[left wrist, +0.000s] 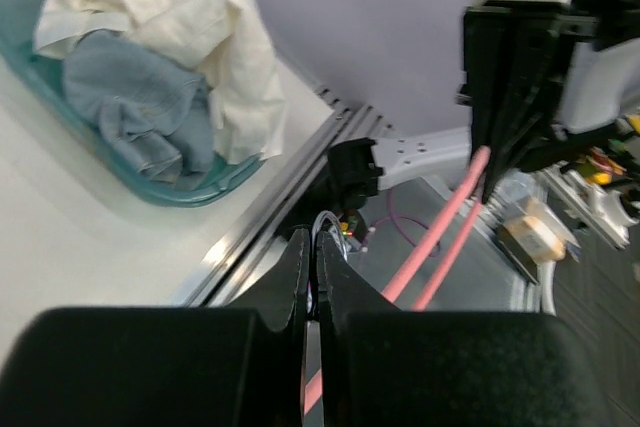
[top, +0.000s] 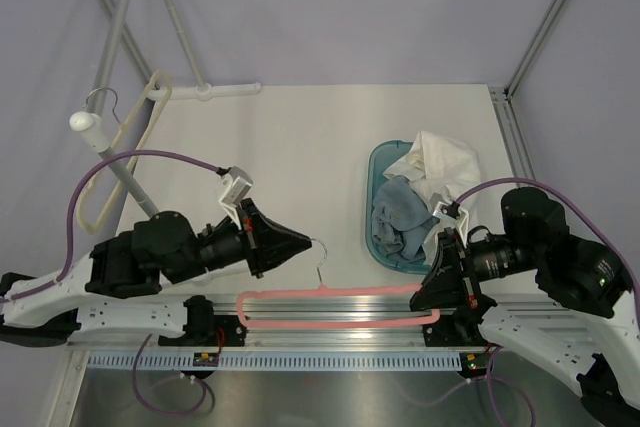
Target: Remove the skirt from the hanger
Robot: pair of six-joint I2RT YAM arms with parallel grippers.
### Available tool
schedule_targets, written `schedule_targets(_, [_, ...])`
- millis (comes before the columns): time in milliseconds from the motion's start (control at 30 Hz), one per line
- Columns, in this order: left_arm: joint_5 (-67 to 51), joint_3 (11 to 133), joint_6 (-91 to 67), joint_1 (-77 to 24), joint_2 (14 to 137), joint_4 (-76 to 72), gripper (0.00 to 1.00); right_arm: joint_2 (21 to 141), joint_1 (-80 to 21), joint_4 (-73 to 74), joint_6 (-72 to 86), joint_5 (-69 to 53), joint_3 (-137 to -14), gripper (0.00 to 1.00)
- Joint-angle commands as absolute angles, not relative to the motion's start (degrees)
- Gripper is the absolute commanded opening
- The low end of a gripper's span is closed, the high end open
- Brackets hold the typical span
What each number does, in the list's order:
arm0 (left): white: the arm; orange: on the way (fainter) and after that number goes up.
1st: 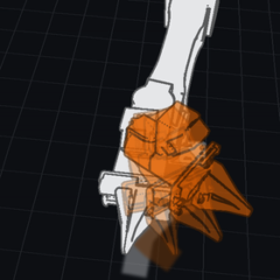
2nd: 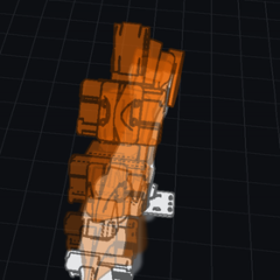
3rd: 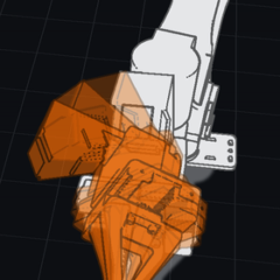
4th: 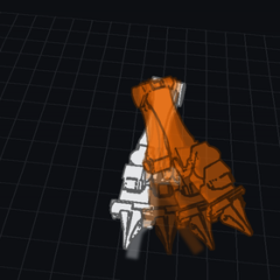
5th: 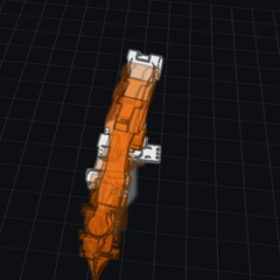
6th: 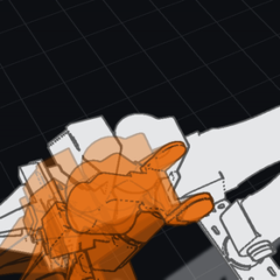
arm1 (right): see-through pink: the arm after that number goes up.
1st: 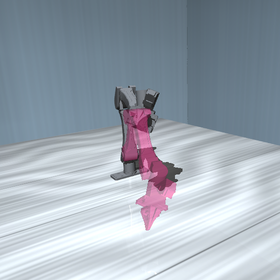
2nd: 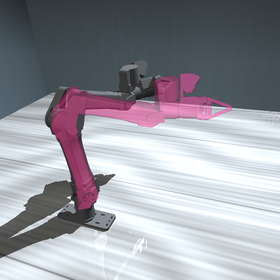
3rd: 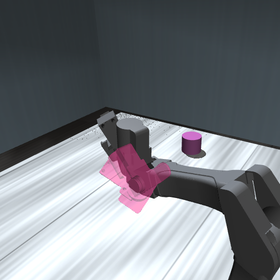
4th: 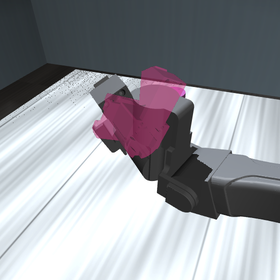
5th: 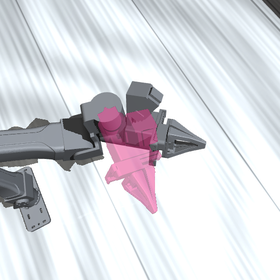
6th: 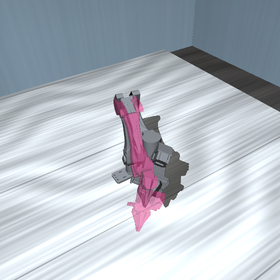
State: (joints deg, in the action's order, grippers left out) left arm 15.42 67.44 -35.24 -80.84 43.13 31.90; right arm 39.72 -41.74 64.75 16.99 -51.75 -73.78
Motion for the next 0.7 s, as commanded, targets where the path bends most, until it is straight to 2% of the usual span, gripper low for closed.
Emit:
schedule_targets(0, [9.59, 64.87, -31.29, -80.42, 38.42, 26.29, 0.0, 37.79, -41.84, 55.9, 19.5, -60.2, -73.39, 0.0])
schedule_targets(100, [7.56, 63.11, -31.03, -80.42, 35.51, 24.27, 0.01, 37.88, -41.84, 54.32, 20.47, -61.52, -72.69, 0.0])
schedule_targets(233, [4.84, 63.1, -30.59, -80.51, 35.24, 23.55, 0.1, 38.14, -41.84, 52.65, 21.36, -62.84, -71.89, 0.0])
schedule_targets(267, [4.75, 63.37, -30.5, -80.42, 35.42, 23.9, 0.18, 38.14, -41.84, 52.56, 21.53, -62.84, -71.81, 0.0])
schedule_targets(333, [4.66, 63.81, -30.32, -80.51, 35.86, 24.08, 0.41, 38.14, -41.84, 52.82, 21.18, -62.76, -71.89, 0.0])
schedule_targets(367, [5.01, 63.98, -30.24, -80.42, 35.95, 24.43, 0.56, 38.23, -41.84, 53.52, 21.01, -62.49, -72.24, 0.0])
schedule_targets(400, [5.53, 64.33, -30.41, -80.42, 35.95, 24.61, 0.88, 38.32, -41.84, 54.05, 20.57, -62.23, -72.33, 0.0])
schedule_targets(433, [6.93, 64.42, -30.5, -80.42, 35.77, 24.78, 0.98, 38.41, -41.84, 54.49, 20.31, -61.53, -72.51, 0.0])
schedule_targets(500, [8.52, 64.69, -30.67, -80.51, 35.42, 25.31, 0.99, 38.67, -41.84, 56.77, 18.99, -60.21, -72.86, 0.0])
schedule_targets(667, [20.2, 68.11, -33.04, -80.42, 34.81, 32.41, 0.99, 40.86, -41.84, 66.33, 14.42, -48.19, -74.88, 0.0])
